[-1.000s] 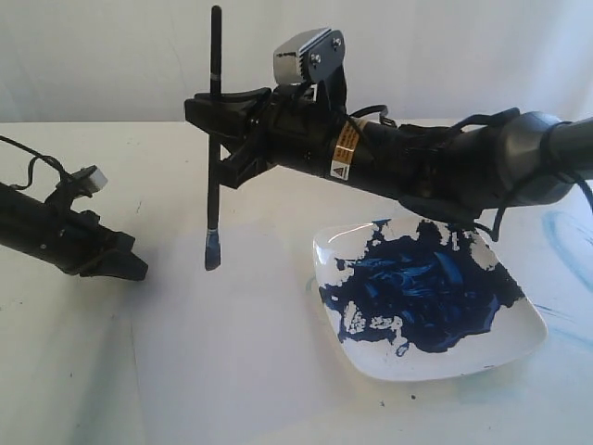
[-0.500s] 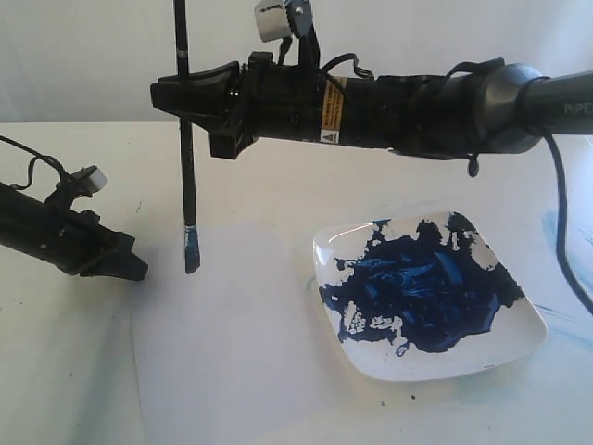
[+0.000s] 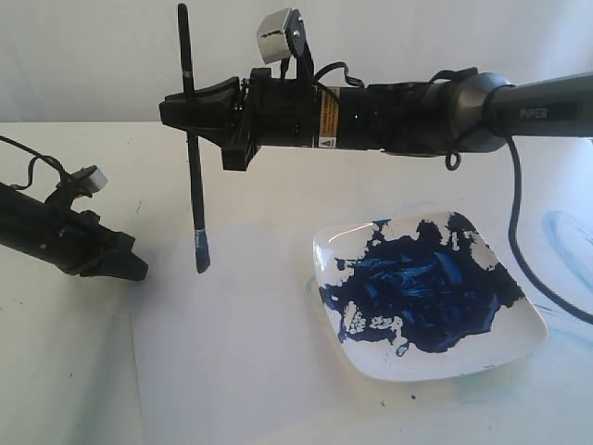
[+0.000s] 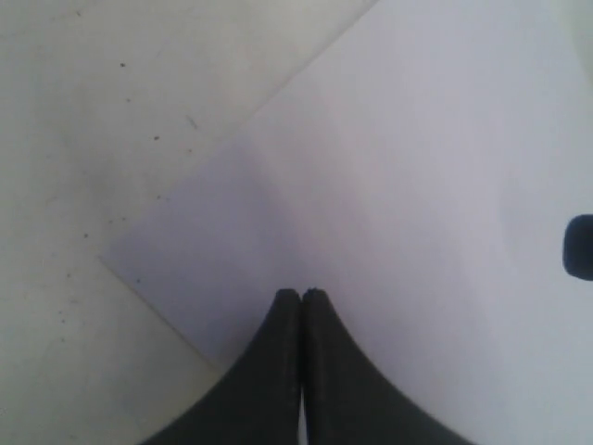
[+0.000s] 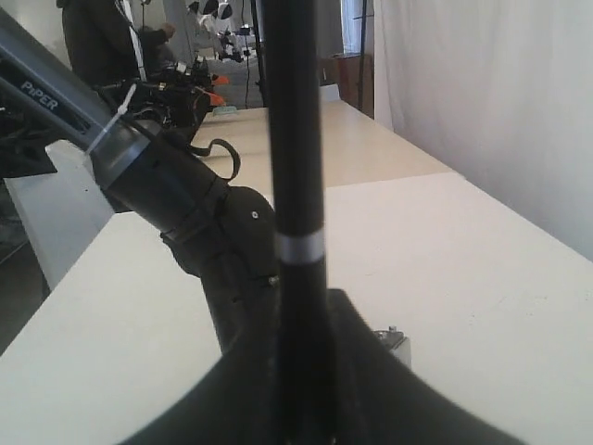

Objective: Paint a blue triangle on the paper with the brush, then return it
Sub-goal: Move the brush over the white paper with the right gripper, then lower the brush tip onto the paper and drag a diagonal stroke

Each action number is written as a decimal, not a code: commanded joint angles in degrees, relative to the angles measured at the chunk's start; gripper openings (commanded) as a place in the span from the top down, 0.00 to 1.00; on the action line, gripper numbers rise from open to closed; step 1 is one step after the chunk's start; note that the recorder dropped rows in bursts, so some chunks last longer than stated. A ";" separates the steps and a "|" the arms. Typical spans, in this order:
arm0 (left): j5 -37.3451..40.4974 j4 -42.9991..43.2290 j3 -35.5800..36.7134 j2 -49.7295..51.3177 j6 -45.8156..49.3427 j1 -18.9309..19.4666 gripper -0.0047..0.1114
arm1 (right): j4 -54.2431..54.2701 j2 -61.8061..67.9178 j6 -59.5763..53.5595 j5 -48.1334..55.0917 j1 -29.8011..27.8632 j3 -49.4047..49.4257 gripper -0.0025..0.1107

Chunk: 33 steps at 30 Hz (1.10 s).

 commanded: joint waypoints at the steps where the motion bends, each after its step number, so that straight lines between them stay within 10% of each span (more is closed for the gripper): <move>1: 0.61 0.21 0.08 0.41 0.15 0.15 0.96 | 0.26 0.42 -2.47 1.37 -0.10 -1.49 0.98; 33: 0.61 0.87 0.08 0.41 0.15 0.15 0.96 | 0.40 3.55 -4.53 1.53 -0.10 -1.60 0.98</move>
